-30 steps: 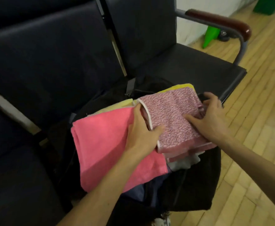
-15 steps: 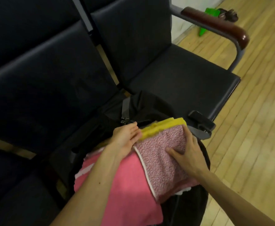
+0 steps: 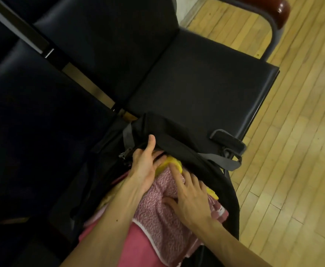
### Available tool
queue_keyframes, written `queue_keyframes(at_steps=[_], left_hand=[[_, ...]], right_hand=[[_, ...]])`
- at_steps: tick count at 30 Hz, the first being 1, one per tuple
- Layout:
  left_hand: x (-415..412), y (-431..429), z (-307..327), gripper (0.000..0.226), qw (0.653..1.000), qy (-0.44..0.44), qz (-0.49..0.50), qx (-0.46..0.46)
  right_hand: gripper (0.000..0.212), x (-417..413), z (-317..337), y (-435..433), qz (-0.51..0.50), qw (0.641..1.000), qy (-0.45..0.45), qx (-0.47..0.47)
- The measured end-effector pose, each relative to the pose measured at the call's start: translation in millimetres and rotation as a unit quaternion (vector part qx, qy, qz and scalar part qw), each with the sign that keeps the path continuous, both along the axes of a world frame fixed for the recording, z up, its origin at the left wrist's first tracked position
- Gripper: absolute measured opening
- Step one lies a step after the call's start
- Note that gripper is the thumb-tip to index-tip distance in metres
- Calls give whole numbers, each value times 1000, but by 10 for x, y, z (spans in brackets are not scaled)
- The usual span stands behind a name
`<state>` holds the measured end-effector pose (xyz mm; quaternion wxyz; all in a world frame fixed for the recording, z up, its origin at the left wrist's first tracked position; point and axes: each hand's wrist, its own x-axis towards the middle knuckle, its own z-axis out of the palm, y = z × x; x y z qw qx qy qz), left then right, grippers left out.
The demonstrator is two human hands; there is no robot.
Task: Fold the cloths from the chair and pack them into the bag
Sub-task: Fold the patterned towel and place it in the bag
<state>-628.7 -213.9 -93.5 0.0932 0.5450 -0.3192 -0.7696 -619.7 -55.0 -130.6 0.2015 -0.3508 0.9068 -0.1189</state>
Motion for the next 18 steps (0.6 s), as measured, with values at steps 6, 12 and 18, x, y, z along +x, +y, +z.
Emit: queue_keyframes(at_steps=[6,12,18], left_hand=[[62,116,441,34,995,14,-57,83],[238,9,748,22,996,-3,-73,41],[402,51,825,20,995,1,-94,39]], right_hand=[[92,-21,156,-84,9,999,45,21],[39,-160,769,162,33,984,86,150],[51,-309,1097,486,272,872,147,381]])
